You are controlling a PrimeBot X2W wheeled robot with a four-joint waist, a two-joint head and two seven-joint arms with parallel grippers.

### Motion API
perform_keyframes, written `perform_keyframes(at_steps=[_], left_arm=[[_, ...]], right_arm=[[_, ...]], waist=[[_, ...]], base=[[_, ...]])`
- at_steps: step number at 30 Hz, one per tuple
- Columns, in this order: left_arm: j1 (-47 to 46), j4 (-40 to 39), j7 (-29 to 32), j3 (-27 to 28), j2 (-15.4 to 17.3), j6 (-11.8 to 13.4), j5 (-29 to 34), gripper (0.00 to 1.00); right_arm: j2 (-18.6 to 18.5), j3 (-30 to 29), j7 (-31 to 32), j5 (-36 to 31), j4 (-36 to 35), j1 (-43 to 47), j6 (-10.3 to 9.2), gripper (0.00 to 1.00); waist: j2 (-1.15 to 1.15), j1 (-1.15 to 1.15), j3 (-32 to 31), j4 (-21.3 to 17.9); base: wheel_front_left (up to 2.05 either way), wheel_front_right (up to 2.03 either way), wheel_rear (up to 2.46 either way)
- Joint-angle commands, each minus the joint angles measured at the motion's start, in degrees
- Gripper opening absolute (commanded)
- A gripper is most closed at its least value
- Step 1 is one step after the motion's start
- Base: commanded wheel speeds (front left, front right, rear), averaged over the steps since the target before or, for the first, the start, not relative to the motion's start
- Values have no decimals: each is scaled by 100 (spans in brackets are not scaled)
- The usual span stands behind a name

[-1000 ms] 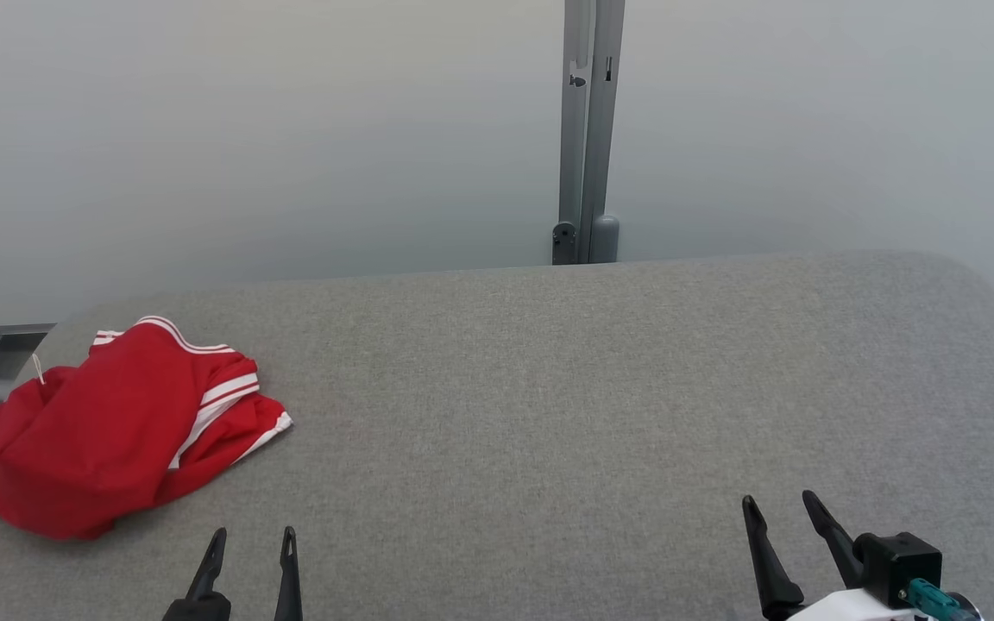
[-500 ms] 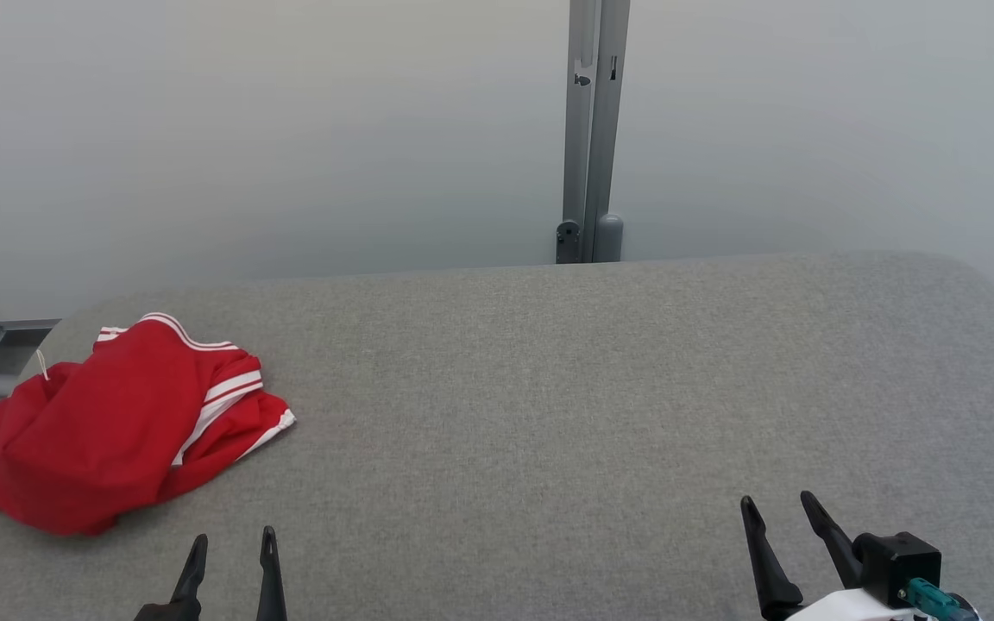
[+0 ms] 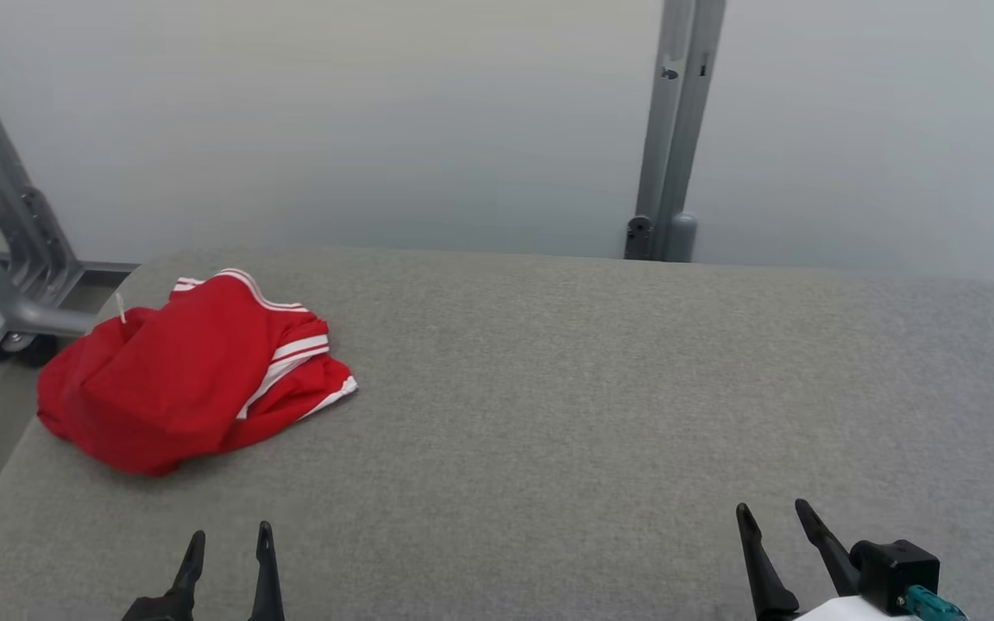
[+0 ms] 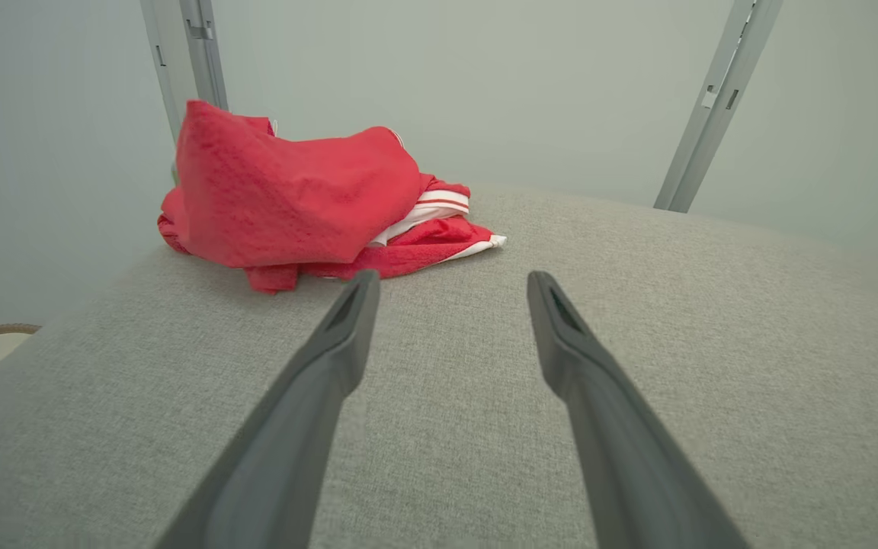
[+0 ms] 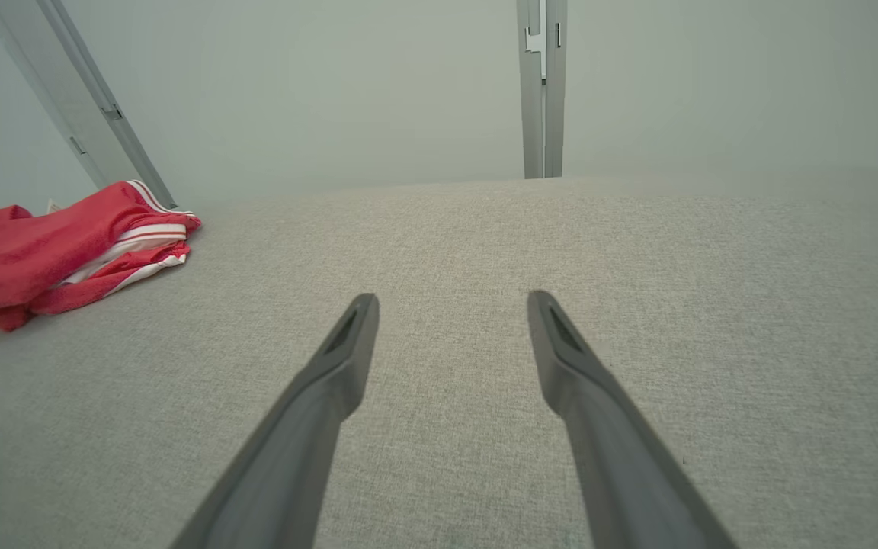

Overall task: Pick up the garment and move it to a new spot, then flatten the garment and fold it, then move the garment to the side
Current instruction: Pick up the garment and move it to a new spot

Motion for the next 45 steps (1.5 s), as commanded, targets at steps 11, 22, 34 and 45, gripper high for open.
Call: perform_keyframes(at_steps=[11, 22, 34, 45], left_arm=[[-29, -85, -4, 356, 127, 89, -18, 100], [212, -522, -4, 795, 35, 302, -188, 100], [96, -517, -4, 878, 3, 253, -262, 100], [-1716, 838, 900, 556, 50, -250, -922, 100]], right_arm=[[-17, 131, -179, -82, 187, -378, 1, 100], [-24, 566, -144, -176, 473, -1017, 1, 100], [-23, 665, -219, -118, 704, -1146, 1, 100], [-22, 528, -47, -306, 553, -725, 1, 100]], waist=[[0, 0, 289, 1551], [0, 0, 658, 1849], [0, 0, 714, 1880], [0, 0, 620, 1818]], base=[[0, 0, 0], [0, 0, 0], [0, 0, 0], [0, 0, 0]])
